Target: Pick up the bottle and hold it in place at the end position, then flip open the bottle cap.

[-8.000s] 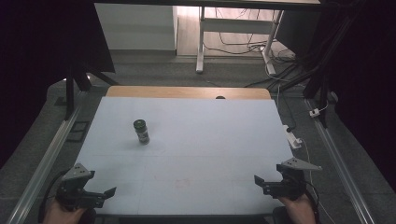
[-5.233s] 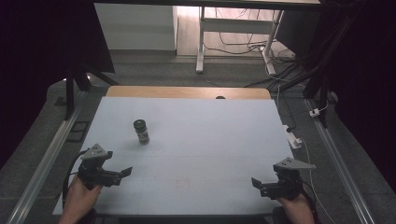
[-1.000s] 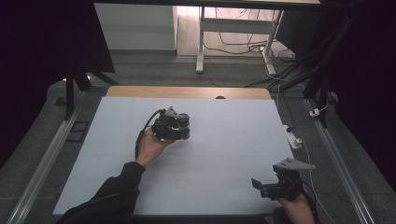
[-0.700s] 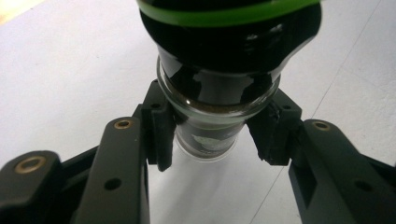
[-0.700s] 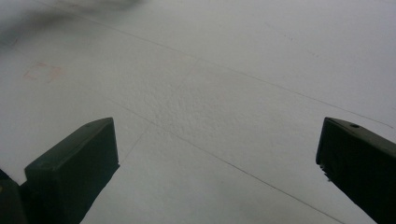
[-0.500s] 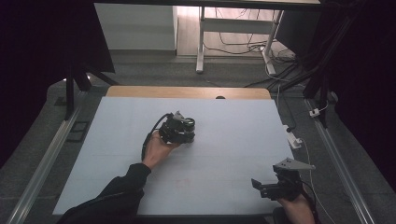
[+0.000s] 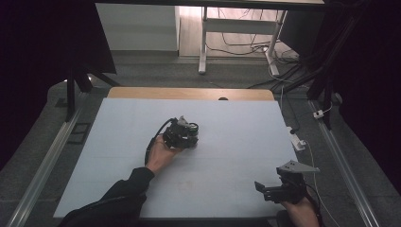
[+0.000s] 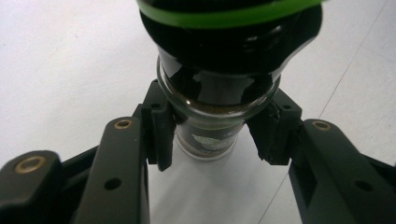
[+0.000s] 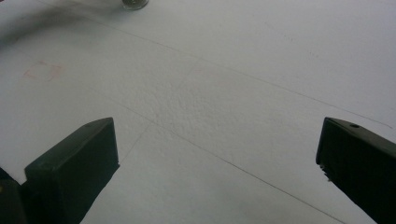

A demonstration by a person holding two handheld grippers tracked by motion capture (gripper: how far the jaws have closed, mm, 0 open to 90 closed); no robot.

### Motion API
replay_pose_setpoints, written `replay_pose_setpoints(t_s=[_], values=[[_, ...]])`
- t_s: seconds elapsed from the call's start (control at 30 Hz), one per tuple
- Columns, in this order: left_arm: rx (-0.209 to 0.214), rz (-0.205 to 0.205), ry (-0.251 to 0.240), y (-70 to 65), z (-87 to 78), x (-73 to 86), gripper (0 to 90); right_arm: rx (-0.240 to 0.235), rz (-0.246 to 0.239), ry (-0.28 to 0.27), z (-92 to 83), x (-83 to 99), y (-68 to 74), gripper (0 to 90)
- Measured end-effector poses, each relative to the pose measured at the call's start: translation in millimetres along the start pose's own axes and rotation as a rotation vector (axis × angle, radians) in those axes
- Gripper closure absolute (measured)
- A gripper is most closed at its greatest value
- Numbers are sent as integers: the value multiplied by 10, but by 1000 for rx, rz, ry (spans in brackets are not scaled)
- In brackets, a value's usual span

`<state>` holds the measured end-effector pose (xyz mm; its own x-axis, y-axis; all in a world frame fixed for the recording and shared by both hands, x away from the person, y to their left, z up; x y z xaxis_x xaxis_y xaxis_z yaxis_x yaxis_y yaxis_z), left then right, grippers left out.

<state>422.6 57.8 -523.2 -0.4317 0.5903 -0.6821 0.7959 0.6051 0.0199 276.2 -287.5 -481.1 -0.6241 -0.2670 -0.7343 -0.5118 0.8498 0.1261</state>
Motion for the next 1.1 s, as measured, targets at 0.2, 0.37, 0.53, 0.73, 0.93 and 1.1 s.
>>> replay_pose_setpoints(t_s=[0.2, 0.37, 0.53, 0.73, 0.93, 1.1], values=[[-3, -2, 2, -7, -2, 8, 537, 0, 0, -5, -5, 2, 1, 0], [-3, 1, -4, -8, -1, 17, 537, 2, -8, -6, -5, -3, 7, 0], [-4, 5, -10, -9, 1, 27, 538, 3, -4, -13, -13, -6, 4, 0], [-2, 6, -16, -5, 4, 34, 538, 1, -6, -19, -20, -11, 10, 0], [0, 6, -21, -4, 6, 42, 538, -16, -12, -39, -35, -48, 41, 0], [-2, 3, -26, -6, 7, 49, 538, -45, -5, -48, -37, -88, 84, 0]])
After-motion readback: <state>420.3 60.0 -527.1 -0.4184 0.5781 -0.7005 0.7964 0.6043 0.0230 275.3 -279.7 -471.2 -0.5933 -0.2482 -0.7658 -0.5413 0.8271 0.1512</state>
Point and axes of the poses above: each handheld gripper's, and its own axes: z roughly forward along the jaws, x roughly out of its underside, y roughly to its left, the point moved 3 cm from there along z, roughly forward along the jaws, and after that the axes turned 5 degrees about z, right-handed, at the moved point
